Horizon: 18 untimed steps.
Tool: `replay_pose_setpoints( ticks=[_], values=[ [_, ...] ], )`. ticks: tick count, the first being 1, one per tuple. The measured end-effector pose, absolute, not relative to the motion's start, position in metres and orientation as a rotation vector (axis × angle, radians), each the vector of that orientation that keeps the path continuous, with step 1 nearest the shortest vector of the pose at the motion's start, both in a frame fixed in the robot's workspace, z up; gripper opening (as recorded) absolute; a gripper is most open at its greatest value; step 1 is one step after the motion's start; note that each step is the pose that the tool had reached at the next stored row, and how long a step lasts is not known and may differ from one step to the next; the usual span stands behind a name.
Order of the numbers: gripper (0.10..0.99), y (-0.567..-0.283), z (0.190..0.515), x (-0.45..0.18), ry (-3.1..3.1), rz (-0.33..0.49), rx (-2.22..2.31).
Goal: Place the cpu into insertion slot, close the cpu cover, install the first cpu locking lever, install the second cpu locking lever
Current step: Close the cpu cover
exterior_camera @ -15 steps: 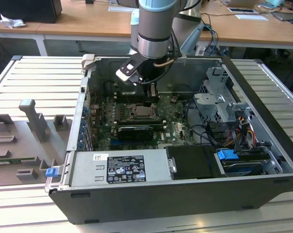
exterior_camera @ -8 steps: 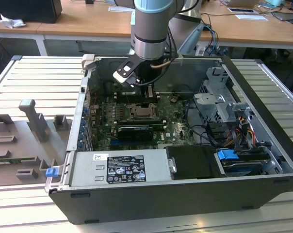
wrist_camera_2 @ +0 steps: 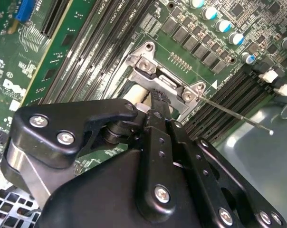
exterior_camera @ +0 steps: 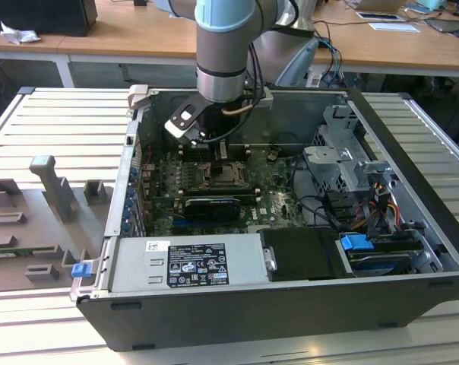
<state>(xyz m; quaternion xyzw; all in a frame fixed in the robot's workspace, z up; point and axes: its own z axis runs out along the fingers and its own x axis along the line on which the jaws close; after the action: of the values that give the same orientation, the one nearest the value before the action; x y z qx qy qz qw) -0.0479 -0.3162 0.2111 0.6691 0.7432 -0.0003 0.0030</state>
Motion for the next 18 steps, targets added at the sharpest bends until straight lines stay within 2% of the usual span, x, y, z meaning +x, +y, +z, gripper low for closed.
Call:
replay_pose_setpoints(
  ticks=[18],
  values=[
    [0.106,-0.316,0.209,-0.031,2.332,-0.003,2.099]
  ],
)
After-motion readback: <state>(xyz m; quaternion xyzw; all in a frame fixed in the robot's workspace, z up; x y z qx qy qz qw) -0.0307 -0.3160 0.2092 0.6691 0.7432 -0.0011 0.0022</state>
